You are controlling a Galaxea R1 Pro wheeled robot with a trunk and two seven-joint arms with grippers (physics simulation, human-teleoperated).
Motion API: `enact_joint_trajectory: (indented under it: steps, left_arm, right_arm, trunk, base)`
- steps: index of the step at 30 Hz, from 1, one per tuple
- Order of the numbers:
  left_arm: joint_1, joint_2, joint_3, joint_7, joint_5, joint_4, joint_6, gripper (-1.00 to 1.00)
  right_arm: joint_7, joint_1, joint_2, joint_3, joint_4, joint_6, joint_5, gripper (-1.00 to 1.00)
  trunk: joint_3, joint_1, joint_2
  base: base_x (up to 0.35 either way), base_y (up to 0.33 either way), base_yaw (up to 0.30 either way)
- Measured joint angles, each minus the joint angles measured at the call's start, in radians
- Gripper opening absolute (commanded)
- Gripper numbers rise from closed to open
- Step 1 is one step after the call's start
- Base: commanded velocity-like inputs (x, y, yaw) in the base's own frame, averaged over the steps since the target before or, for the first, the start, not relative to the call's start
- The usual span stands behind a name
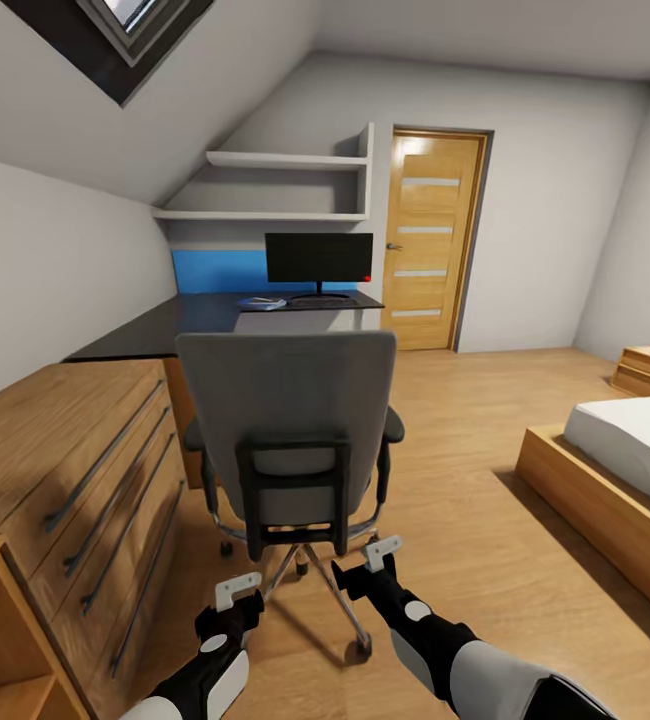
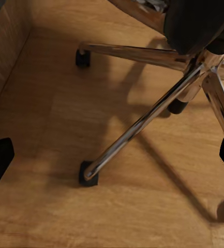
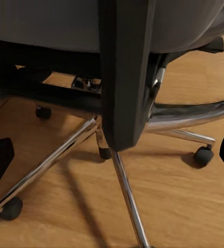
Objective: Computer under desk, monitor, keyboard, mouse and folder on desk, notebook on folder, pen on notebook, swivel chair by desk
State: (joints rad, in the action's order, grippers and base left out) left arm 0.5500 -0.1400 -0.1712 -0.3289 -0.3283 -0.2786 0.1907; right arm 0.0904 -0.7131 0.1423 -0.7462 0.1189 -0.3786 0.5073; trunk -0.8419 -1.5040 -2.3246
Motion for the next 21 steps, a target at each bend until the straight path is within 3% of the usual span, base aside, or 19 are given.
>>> enact_joint_trajectory:
  steps: [21]
  left_arm:
    - [0.000,0.000,-0.006,0.000,0.000,0.001,-0.001,1.00]
  right_arm:
    - [-0.002,0.001,0.000,-0.014,0.001,0.001,-0.010,1.00]
  trunk:
    - [0.000,0.000,0.000]
  base:
    - [0.310,-0.014,0.000]
